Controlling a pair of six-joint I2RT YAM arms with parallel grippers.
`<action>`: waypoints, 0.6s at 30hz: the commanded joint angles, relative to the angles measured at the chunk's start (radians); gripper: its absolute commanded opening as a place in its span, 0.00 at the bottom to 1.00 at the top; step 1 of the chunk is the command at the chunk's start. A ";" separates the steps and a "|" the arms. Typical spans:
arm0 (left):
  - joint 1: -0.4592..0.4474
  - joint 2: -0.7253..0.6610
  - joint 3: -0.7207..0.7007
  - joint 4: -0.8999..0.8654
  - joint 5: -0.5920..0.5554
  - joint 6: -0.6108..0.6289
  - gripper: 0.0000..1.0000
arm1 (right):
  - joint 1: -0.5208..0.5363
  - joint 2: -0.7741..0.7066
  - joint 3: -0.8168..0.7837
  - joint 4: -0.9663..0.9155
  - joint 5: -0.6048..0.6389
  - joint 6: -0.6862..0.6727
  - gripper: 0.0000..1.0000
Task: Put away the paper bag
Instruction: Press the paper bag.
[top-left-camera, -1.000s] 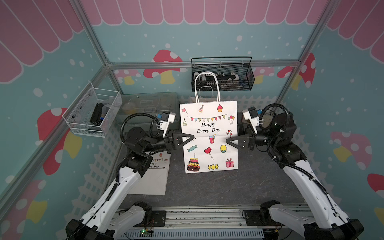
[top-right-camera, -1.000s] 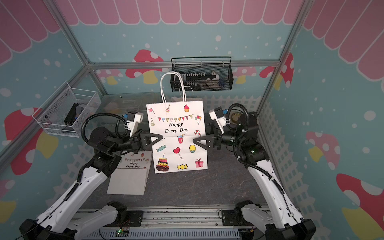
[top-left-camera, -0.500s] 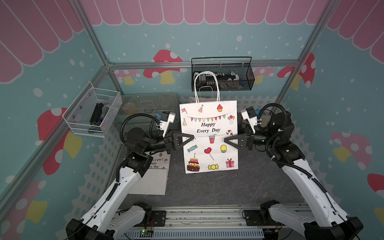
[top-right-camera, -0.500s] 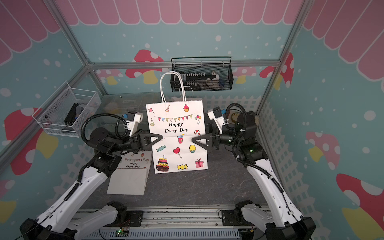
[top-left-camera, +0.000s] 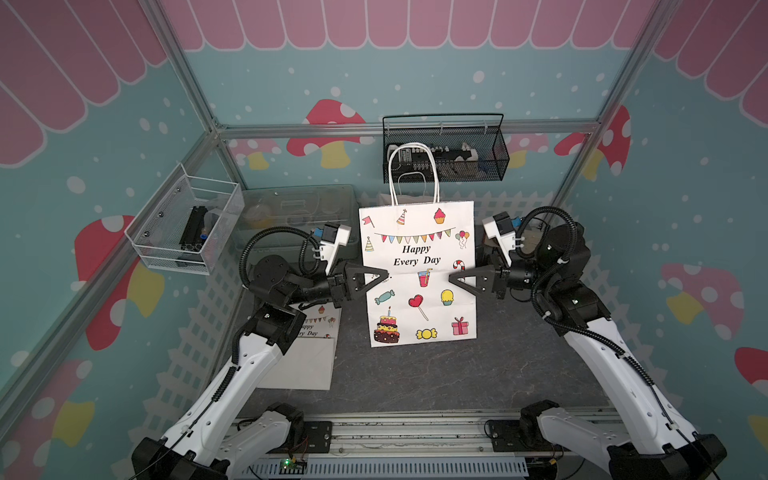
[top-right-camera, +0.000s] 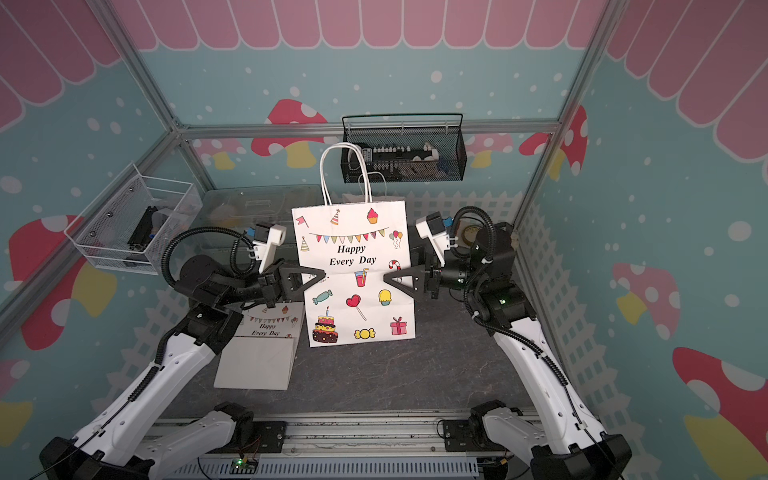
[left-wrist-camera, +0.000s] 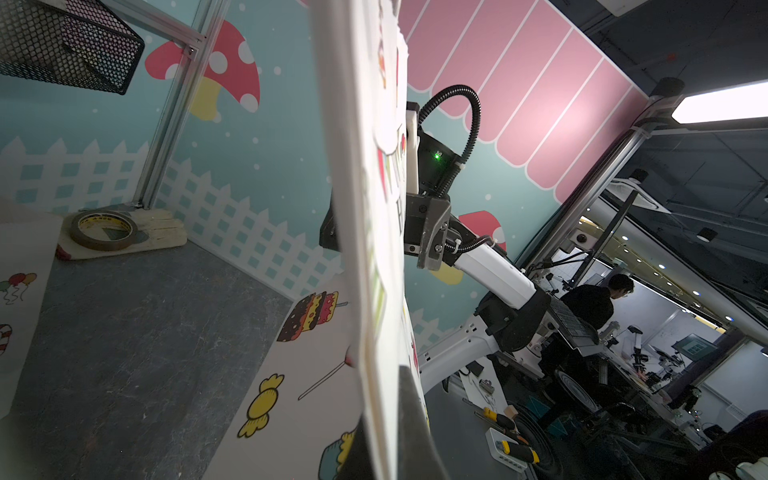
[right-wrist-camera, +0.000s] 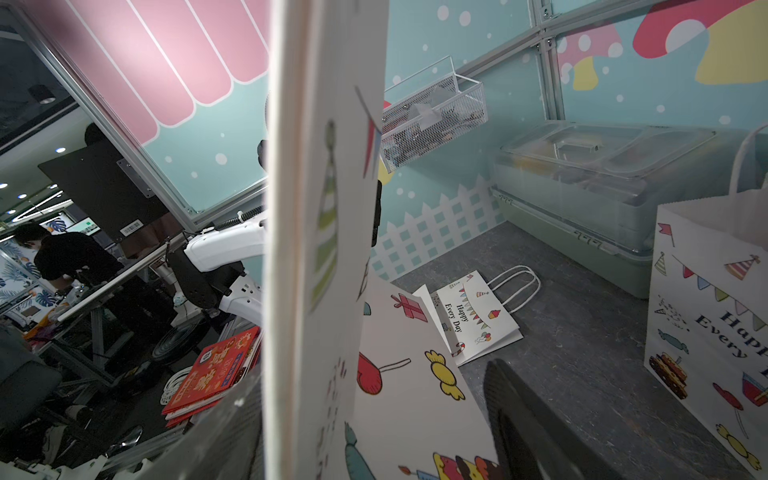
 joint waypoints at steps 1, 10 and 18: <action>0.003 -0.005 -0.004 0.035 0.021 -0.017 0.00 | 0.005 -0.019 0.033 0.043 -0.021 0.019 0.79; 0.003 0.010 -0.004 0.036 0.018 -0.017 0.00 | 0.005 -0.012 0.036 0.071 -0.033 0.037 0.43; 0.003 0.010 -0.004 0.037 0.010 -0.023 0.00 | 0.005 -0.019 0.026 0.072 -0.034 0.034 0.22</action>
